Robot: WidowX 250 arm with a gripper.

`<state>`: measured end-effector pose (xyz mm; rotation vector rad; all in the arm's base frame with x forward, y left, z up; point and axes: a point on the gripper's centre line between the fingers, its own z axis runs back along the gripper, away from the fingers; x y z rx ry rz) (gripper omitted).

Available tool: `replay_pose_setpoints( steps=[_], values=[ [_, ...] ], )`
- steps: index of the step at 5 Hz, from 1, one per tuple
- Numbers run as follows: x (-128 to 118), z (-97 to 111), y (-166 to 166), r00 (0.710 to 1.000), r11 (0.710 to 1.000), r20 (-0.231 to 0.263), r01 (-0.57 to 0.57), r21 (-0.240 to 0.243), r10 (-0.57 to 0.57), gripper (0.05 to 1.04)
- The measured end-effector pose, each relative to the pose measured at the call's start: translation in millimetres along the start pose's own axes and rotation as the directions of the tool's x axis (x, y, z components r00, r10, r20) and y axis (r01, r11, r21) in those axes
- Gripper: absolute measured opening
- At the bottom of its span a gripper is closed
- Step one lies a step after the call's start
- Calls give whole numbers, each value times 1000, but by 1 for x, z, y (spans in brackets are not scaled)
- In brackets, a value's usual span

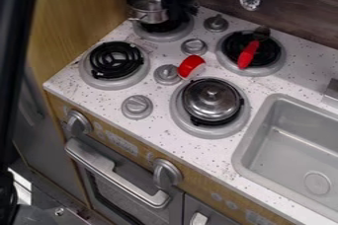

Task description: Move the silver bowl to the bottom left burner

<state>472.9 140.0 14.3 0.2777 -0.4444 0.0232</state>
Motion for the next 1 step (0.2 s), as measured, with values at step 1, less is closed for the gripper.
replay_pose_setpoints(
  steps=[1],
  values=[
    [-35,10,0,998,1000,-56,-15,2,15,81]
  ],
)
